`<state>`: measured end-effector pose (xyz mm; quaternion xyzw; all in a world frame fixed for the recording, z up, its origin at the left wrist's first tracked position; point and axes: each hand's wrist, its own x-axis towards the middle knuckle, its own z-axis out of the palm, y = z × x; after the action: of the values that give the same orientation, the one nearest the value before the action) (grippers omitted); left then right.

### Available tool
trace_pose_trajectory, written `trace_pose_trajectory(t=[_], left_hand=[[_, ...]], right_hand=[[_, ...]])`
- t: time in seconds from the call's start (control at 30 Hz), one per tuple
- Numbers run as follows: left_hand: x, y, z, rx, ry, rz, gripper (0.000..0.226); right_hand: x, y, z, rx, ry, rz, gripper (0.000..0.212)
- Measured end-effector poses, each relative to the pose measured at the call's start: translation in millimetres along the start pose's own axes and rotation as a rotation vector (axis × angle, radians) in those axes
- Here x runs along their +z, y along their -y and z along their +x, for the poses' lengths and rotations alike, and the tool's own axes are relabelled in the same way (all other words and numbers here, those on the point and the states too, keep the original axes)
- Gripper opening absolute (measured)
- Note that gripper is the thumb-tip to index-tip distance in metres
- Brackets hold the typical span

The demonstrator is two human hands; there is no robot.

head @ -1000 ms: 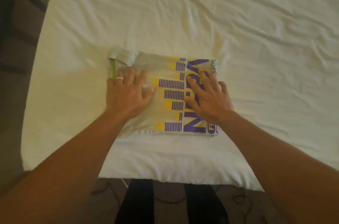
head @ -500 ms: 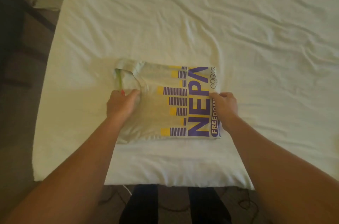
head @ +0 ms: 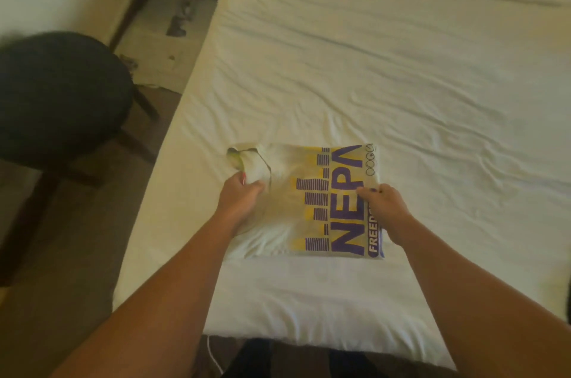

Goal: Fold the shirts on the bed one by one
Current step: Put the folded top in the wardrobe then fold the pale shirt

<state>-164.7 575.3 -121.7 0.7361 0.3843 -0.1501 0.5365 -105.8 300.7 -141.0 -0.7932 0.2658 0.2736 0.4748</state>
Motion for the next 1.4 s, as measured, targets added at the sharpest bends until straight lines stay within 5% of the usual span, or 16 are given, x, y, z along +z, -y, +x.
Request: trace_pose_trajectory(t=[0.03, 0.5, 0.63, 0.8, 0.97, 1.27, 1.4], left_hand=[[-9, -14, -11, 0.023, -0.012, -0.012, 0.007], [-128, -126, -211, 0.228, -0.331, -0.199, 0.018], [-159, -106, -273, 0.228, -0.473, -0.214, 0.033], [-203, -71, -335, 0.173, -0.621, -0.252, 0.005], [-245, -23, -377, 0.037, -0.769, -0.359, 0.045], [-338, 87, -436, -0.033, -0.899, -0.546, 0.027], [-397, 138, -457, -0.084, -0.959, -0.605, 0.055]], right_hand=[[-5, 14, -11, -0.028, 0.003, 0.008, 0.018], [-68, 186, -164, -0.491, 0.269, -0.059, 0.03], [-54, 196, -207, -0.564, 0.384, -0.106, 0.032], [-12, 198, -260, -0.641, 0.511, -0.259, 0.033], [44, 204, -317, -0.747, 0.643, -0.399, 0.026], [186, 194, -408, -0.899, 0.808, -0.542, 0.029], [264, 189, -461, -0.939, 0.862, -0.579, 0.029]])
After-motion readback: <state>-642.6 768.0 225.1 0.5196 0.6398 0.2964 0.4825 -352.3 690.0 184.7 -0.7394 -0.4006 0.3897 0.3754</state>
